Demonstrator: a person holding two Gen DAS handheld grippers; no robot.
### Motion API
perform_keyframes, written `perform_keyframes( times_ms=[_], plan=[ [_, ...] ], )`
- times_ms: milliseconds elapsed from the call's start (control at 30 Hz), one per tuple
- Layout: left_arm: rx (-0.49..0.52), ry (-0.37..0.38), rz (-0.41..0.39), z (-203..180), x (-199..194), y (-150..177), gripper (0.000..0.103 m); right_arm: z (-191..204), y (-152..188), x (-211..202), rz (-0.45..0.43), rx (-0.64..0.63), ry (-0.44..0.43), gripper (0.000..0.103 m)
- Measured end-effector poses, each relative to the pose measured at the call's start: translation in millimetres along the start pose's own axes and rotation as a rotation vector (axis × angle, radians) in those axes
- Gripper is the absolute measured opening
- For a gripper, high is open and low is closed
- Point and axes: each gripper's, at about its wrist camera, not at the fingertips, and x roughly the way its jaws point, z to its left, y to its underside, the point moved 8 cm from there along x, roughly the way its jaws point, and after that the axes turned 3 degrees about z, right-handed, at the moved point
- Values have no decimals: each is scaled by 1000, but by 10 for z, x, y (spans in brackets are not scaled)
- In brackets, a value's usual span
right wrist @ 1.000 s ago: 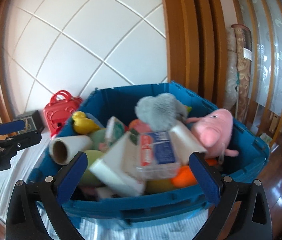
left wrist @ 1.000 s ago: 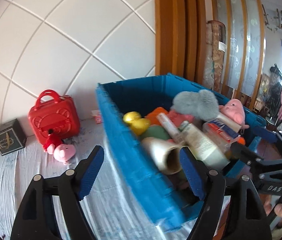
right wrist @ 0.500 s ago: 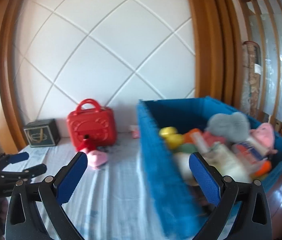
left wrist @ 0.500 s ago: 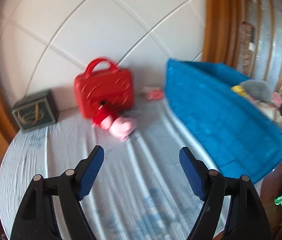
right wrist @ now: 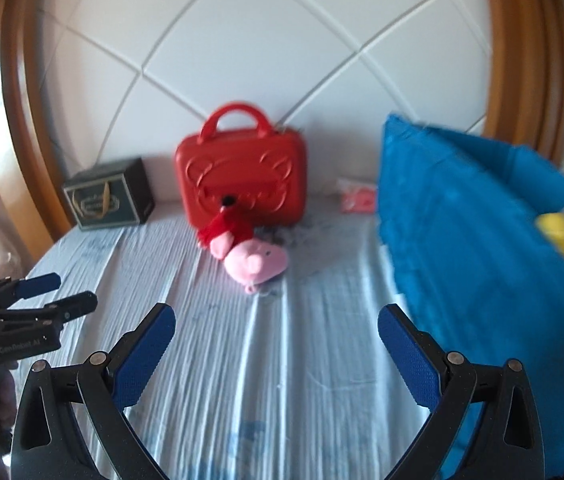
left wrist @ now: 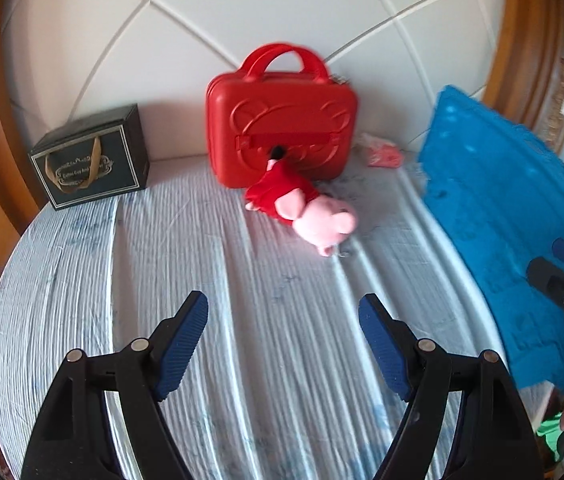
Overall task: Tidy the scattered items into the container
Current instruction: 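Withdraw both tools and move toward the pink pig plush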
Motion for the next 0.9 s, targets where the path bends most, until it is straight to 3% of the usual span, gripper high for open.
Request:
perform_keyframes(
  times_ms=[400, 533, 633, 767, 900],
  plan=[
    [-61, -54, 123, 513, 1491, -492, 77, 191, -255, 2207, 248, 26, -106, 103],
    [-56, -67, 107, 613, 1931, -742, 77, 199, -191, 2825, 327, 14, -98, 103],
    [-60, -77, 75, 662, 2204, -979, 77, 224, -49, 3176, 382, 59, -144, 103],
    [-108, -13, 40, 590, 2480, -1282, 77, 357, 74, 3516, 414, 29, -194, 103],
    [-52, 125, 36, 154, 2682, -1450, 77, 237, 140, 3599, 392, -20, -135, 103]
  ],
)
